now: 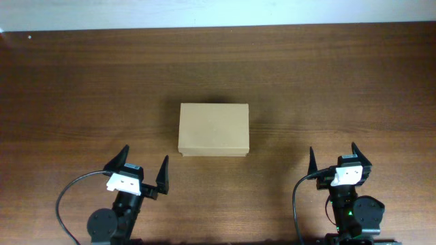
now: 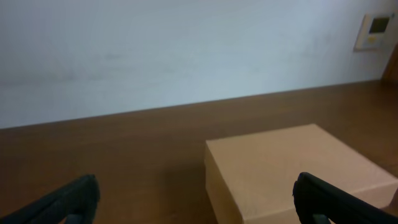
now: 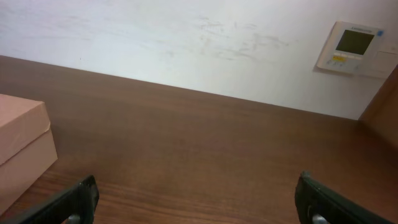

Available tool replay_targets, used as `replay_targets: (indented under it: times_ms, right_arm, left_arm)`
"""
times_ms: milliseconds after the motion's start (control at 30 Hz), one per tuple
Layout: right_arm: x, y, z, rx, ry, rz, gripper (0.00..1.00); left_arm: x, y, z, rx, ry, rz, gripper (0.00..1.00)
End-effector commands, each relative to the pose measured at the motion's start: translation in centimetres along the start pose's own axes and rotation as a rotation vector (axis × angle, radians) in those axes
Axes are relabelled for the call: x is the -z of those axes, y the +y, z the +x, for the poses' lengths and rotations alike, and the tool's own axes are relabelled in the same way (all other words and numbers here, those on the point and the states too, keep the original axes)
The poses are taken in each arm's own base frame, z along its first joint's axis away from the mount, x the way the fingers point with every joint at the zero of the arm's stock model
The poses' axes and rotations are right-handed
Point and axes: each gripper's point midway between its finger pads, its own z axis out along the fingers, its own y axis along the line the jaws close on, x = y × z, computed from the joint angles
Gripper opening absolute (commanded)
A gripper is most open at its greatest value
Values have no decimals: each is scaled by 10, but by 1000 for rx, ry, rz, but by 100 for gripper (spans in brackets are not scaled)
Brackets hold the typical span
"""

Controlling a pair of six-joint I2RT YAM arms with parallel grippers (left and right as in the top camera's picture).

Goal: Pack container

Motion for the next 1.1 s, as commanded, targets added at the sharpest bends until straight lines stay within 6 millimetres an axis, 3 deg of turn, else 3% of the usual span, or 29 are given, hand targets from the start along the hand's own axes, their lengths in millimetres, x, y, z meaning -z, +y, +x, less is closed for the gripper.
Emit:
replay_targets:
  times_ms: [0,100,1067]
  right_arm:
    - [0,1,2,-4,0,-5,99]
    - [0,1,2,-4,0,-5,99]
    - [0,1,2,-4,0,-5,99]
  left_arm:
    - [-2,-1,14,-39,19,9,99]
    - [-4,0,29,-29,49,11,99]
    - [-4,1,29,-45,49,4,99]
